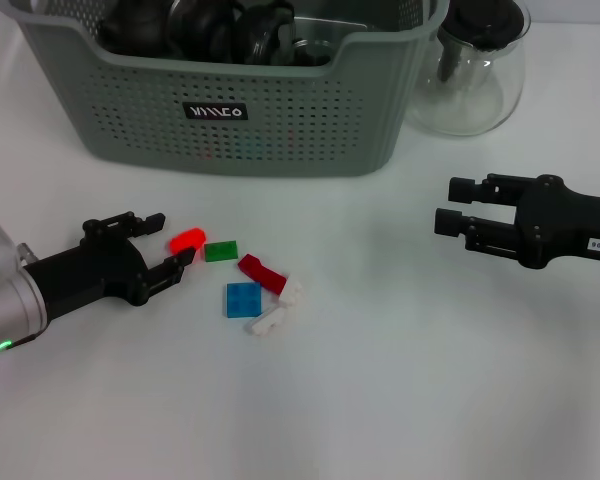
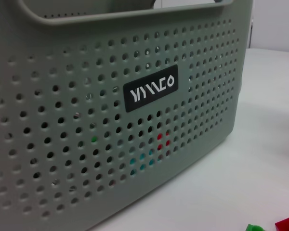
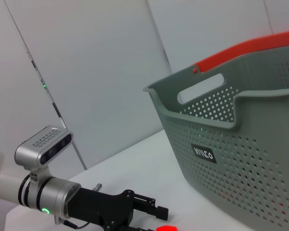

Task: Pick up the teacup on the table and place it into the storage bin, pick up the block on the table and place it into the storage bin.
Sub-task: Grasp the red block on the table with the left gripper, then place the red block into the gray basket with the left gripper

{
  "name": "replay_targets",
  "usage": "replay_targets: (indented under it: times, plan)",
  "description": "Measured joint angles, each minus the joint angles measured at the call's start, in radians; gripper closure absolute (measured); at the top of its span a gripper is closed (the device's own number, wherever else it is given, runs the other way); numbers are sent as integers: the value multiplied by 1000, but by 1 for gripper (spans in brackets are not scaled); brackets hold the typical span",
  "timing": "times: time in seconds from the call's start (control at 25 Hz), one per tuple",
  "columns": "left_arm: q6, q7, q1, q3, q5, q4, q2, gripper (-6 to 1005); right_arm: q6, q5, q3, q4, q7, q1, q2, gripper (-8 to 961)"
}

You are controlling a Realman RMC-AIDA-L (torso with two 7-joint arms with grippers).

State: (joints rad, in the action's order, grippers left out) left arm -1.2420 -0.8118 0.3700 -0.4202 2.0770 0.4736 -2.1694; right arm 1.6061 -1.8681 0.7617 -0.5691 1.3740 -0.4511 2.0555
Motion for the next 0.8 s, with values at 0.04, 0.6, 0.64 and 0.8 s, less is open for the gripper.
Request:
replay_targets:
  times: [0.04, 0.6, 0.64, 0.8]
  plan:
    - [0, 0, 0, 0, 0, 0, 0, 470, 0, 0, 0, 0, 0, 0, 0, 369]
    - [7, 0, 6, -12, 0, -26, -4, 487, 0, 0, -1, 0, 0, 2, -1, 370]
    - [9, 0, 6, -13, 0, -26, -4, 488, 0, 0, -1, 0, 0, 2, -1, 370]
    - [11, -5, 8, -13, 3, -22, -4, 575, 0, 0, -1, 0, 0, 2, -1, 369]
